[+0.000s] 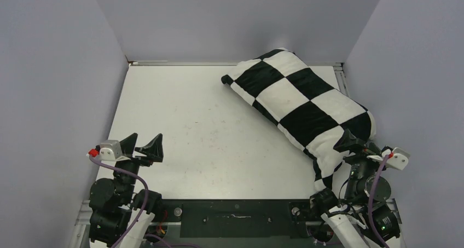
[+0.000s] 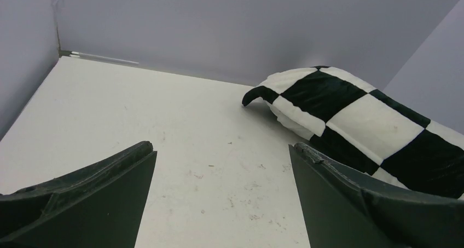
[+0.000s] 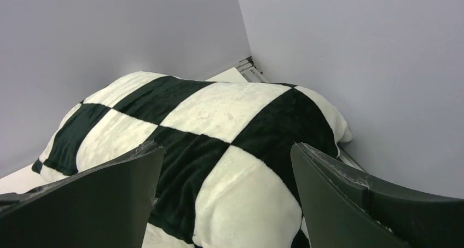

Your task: Remove the pillowcase from the pillow

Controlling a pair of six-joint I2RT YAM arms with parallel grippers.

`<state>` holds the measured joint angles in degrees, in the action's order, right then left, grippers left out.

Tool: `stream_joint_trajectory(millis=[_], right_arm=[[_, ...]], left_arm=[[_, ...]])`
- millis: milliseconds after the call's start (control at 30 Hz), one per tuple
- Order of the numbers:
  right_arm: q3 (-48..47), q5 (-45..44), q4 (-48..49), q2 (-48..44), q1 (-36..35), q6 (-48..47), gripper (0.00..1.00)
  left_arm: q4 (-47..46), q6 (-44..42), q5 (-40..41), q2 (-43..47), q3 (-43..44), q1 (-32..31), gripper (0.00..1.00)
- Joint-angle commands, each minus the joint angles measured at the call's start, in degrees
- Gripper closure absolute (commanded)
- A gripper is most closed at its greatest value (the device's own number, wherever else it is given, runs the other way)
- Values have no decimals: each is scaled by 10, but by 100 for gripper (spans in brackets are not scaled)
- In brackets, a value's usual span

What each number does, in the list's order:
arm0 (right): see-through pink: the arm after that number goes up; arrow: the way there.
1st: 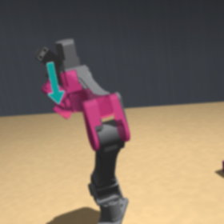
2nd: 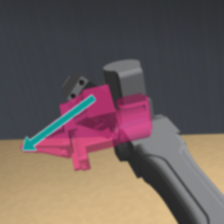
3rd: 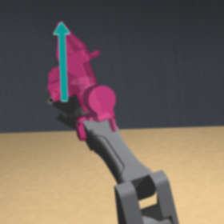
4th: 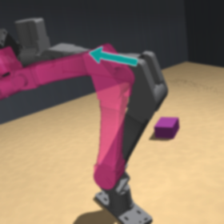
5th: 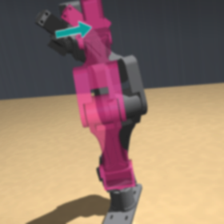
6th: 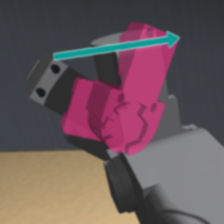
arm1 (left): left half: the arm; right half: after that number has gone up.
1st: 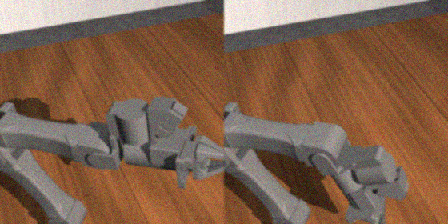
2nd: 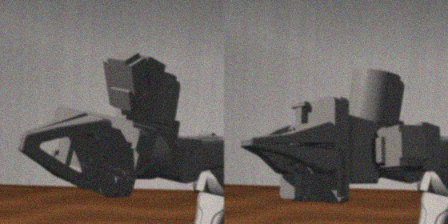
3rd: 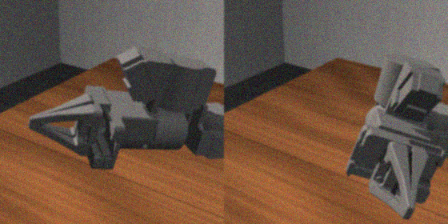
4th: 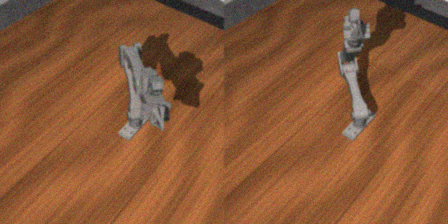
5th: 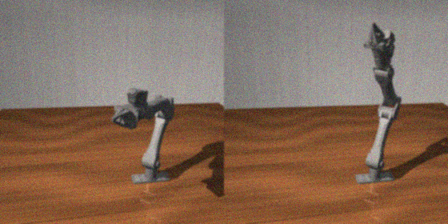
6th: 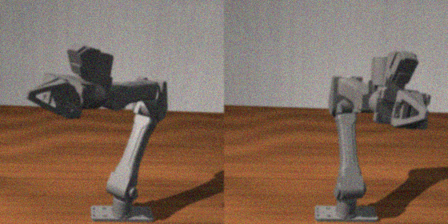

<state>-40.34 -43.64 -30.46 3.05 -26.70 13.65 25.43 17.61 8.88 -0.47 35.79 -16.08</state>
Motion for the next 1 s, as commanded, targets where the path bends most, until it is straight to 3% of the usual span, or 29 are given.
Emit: stream_joint_trajectory(millis=[0, 333, 733, 967], right_arm=[[-1, 4, 15, 16, -1, -10, 10], [-38, 30, -1, 102, -1, -14, 10], [-218, 152, -84, 481, -2, -70, 10], [-282, 192, -78, 675, 2, -107, 10]], left_arm=[[-33, 1, -9, 27, 4, 0, 4], [-36, 3, -5, 51, -1, -16, 4], [-26, -29, 50, 67, -2, -94, 4], [-22, -18, 101, 65, -3, -151, 4]])
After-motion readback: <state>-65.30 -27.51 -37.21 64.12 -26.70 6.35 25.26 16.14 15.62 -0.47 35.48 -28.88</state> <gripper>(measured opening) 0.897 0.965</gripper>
